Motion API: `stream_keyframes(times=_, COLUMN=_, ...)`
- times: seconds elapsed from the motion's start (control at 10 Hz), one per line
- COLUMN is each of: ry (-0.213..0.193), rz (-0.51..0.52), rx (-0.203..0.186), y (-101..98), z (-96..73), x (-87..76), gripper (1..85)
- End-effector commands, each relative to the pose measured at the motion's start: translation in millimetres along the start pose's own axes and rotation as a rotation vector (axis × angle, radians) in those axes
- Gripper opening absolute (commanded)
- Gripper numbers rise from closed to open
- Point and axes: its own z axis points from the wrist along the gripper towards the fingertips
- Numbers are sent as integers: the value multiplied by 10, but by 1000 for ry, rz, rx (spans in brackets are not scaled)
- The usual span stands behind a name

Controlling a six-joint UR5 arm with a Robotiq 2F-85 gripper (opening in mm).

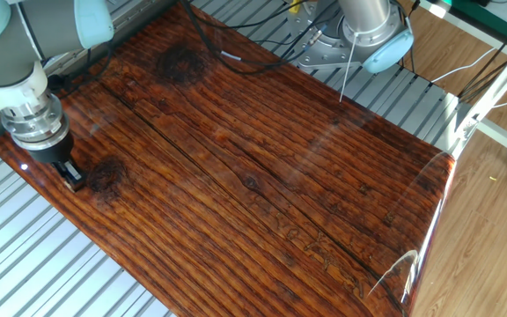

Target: Hold a small block with the gripper and sweep it from left to right on the table

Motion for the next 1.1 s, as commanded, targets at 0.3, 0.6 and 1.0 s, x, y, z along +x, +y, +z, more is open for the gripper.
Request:
stream_keyframes(times=0.3, ry=15, rz=13, rx=-37, y=63, z=-148, x=23, gripper=10)
stream_keyframes(times=0.6, ry=-2, rz=13, rx=-21, y=67, z=-44, x=5, gripper=10)
stream_keyframes(times=1.0, ry=-5, rz=12, rx=-21, y=81, z=-36, x=7, gripper=10)
